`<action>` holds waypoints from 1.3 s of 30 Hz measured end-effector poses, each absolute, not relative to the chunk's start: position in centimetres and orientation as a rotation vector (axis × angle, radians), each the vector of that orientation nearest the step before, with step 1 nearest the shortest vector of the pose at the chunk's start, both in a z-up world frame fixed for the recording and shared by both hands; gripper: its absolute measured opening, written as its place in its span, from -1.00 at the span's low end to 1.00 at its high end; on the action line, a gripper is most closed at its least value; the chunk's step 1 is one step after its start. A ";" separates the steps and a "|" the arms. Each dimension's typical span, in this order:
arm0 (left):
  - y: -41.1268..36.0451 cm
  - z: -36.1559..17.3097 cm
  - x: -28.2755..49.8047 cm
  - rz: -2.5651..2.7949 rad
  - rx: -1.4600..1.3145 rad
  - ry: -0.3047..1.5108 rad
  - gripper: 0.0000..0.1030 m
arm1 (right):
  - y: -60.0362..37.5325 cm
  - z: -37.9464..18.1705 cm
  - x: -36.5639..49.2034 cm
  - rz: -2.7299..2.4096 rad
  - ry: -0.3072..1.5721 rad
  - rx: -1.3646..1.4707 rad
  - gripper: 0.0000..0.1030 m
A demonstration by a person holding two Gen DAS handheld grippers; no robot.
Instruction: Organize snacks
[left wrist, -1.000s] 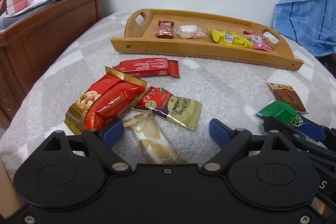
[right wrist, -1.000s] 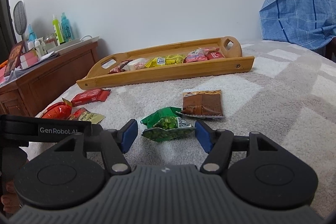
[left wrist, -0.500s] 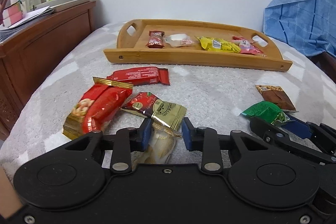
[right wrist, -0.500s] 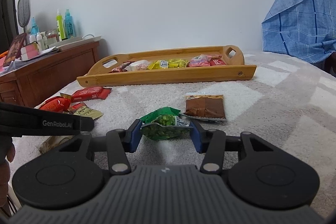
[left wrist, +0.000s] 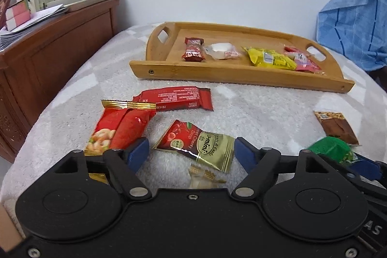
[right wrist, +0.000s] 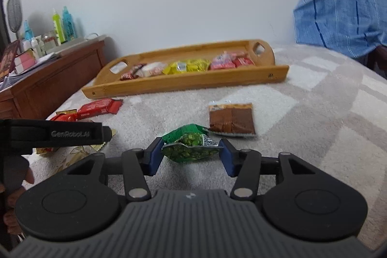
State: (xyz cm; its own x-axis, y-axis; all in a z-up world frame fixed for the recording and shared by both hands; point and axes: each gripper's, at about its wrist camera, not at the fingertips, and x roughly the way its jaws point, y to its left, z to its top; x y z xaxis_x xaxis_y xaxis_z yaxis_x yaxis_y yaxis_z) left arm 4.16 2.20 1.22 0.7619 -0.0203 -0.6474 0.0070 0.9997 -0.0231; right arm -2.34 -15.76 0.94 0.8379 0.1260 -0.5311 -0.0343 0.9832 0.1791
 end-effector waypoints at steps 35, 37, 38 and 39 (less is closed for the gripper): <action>0.8 8.1 1.5 -0.102 -0.031 0.591 0.08 | -16.6 2.8 -2.1 0.183 0.436 0.171 -0.45; 0.9 8.8 2.0 -0.109 -0.054 0.590 0.08 | -17.3 3.5 -1.7 0.183 0.428 0.208 -0.48; 0.9 9.1 2.2 -0.110 -0.064 0.587 0.08 | -17.7 3.9 -1.5 0.181 0.423 0.222 -0.51; 0.9 9.4 2.4 -0.110 -0.068 0.584 0.08 | -18.1 4.2 -1.4 0.180 0.416 0.239 -0.53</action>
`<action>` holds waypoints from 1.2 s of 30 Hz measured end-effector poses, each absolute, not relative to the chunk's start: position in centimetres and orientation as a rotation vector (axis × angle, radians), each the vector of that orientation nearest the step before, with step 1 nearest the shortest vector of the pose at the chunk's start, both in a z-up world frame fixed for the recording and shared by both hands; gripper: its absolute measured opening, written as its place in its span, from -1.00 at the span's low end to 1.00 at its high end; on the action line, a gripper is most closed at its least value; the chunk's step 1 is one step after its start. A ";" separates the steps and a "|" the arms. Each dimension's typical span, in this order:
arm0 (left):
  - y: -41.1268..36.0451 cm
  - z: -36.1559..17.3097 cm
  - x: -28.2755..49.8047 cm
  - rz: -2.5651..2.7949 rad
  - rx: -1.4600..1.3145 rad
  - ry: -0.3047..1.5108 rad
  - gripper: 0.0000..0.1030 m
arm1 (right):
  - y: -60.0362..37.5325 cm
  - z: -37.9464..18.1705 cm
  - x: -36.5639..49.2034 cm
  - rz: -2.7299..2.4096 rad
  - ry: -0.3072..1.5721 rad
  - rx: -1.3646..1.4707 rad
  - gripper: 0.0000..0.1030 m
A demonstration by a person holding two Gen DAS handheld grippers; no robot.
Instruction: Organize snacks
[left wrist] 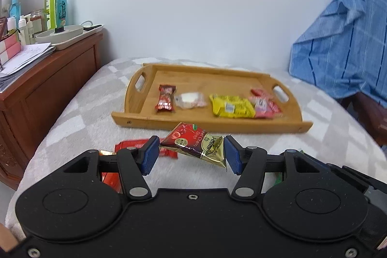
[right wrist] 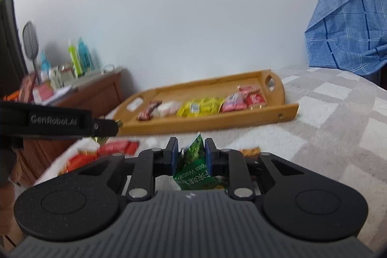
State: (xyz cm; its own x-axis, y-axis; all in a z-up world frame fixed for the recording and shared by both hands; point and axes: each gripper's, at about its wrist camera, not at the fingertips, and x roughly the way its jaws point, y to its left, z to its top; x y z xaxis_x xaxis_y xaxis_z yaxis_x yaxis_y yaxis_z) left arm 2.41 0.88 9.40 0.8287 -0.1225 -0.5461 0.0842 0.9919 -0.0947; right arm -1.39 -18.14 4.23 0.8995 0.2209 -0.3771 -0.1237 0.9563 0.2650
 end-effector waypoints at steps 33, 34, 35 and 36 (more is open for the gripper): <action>1.1 9.5 5.0 -0.109 -0.073 0.603 0.09 | -14.9 1.9 1.6 0.378 0.621 -0.037 -0.41; 1.1 9.7 5.1 -0.108 -0.076 0.600 0.09 | -15.1 2.0 1.6 0.380 0.623 -0.020 -0.43; 1.2 9.9 5.1 -0.107 -0.080 0.598 0.09 | -15.3 2.2 1.6 0.379 0.623 -0.001 -0.44; 1.2 10.0 5.2 -0.108 -0.084 0.597 0.09 | -15.5 2.4 1.6 0.372 0.618 0.017 -0.44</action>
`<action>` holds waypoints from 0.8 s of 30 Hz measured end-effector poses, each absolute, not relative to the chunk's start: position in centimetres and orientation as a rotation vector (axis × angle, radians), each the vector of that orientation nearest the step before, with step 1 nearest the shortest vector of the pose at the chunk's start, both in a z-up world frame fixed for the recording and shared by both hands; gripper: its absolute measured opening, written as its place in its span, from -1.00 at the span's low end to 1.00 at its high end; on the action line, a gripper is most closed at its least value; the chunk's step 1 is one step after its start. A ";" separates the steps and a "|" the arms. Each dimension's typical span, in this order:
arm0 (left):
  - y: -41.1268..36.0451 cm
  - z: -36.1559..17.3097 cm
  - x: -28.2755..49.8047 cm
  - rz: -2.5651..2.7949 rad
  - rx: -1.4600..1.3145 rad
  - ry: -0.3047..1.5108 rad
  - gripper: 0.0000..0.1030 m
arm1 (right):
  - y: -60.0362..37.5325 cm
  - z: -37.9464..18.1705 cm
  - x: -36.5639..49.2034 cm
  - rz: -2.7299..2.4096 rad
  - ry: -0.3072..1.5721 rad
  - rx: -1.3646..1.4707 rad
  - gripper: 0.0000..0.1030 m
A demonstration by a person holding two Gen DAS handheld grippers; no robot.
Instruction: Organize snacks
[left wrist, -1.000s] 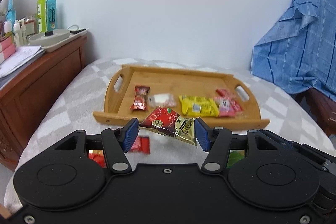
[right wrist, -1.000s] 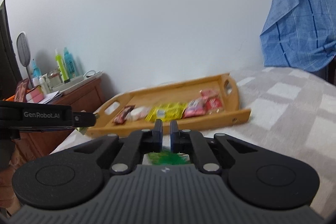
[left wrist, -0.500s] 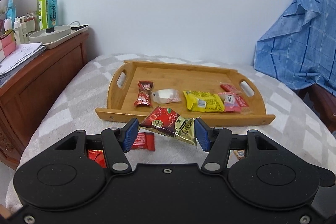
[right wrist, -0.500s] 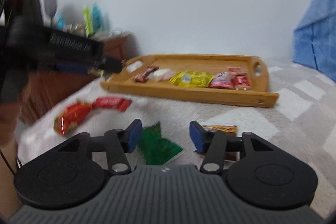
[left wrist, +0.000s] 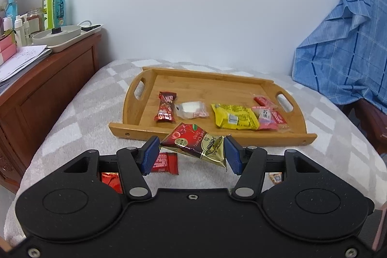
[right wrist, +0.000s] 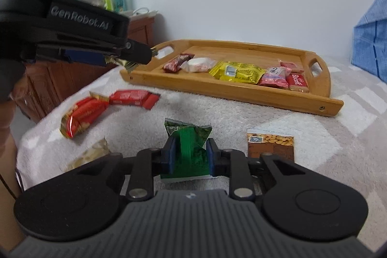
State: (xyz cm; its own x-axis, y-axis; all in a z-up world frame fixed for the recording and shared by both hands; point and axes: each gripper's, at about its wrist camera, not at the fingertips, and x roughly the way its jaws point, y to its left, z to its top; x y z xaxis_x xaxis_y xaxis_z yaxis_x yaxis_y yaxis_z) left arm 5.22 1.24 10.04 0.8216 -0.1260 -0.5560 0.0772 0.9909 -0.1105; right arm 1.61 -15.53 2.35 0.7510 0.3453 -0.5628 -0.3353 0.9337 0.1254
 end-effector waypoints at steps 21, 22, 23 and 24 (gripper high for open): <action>-1.0 17.0 6.2 -0.170 -0.072 0.503 0.09 | -23.1 11.7 4.5 0.186 0.402 0.254 -0.45; -1.2 17.3 6.2 -0.170 -0.067 0.500 0.09 | -23.1 12.0 4.5 0.182 0.395 0.249 -0.45; -1.3 17.6 6.3 -0.172 -0.063 0.498 0.09 | -23.2 12.3 4.6 0.181 0.389 0.246 -0.45; -1.5 17.9 6.3 -0.176 -0.057 0.497 0.09 | -23.3 12.5 4.7 0.181 0.385 0.246 -0.45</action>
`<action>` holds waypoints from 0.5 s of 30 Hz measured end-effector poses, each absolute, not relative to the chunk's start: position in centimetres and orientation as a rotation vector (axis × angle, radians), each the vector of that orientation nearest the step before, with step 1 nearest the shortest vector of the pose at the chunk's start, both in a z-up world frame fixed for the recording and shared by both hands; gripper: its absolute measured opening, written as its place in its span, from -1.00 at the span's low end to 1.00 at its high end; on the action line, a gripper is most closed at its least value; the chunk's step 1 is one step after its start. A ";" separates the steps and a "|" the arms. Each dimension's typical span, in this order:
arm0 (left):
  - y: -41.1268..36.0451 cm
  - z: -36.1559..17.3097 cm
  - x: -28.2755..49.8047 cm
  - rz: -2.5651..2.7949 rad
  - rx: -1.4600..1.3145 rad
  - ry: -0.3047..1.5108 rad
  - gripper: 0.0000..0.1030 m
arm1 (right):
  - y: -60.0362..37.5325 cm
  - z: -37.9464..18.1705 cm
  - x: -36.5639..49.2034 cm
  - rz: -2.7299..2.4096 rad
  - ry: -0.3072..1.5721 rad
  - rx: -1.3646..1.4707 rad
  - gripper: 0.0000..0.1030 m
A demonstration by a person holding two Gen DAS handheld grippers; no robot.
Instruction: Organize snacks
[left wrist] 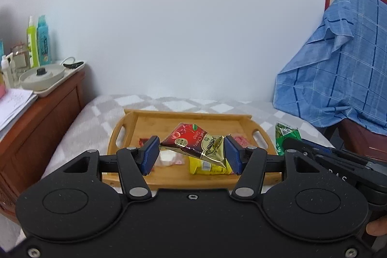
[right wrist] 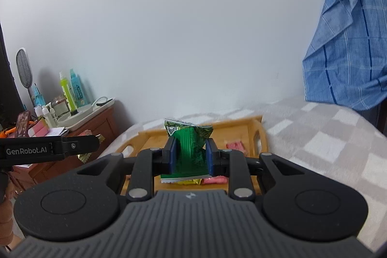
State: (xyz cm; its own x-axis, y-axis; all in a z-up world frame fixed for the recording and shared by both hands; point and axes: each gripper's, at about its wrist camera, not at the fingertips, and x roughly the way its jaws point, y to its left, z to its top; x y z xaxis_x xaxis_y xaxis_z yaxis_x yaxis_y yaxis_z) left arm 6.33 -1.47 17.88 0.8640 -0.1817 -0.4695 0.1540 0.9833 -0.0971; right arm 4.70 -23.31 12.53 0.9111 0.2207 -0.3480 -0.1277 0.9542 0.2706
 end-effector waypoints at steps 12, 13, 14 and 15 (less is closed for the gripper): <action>-1.5 18.0 11.1 -0.181 -0.089 0.535 0.09 | -24.3 13.1 9.0 0.179 0.369 0.255 -0.45; -1.5 17.8 11.8 -0.178 -0.089 0.544 0.09 | -24.5 12.9 9.5 0.178 0.372 0.259 -0.45; -1.5 17.5 12.5 -0.177 -0.091 0.552 0.09 | -24.7 12.7 10.2 0.181 0.374 0.265 -0.45; -1.5 17.1 13.3 -0.178 -0.095 0.562 0.09 | -24.9 12.4 10.8 0.184 0.377 0.272 -0.45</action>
State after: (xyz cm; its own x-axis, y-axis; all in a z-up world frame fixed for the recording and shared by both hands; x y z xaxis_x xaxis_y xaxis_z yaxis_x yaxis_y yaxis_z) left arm 13.31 -1.55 17.12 0.8315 -0.1931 -0.5210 0.1412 0.9803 -0.1380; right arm 10.77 -24.88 12.41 0.9139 0.2270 -0.3366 -0.1267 0.9471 0.2948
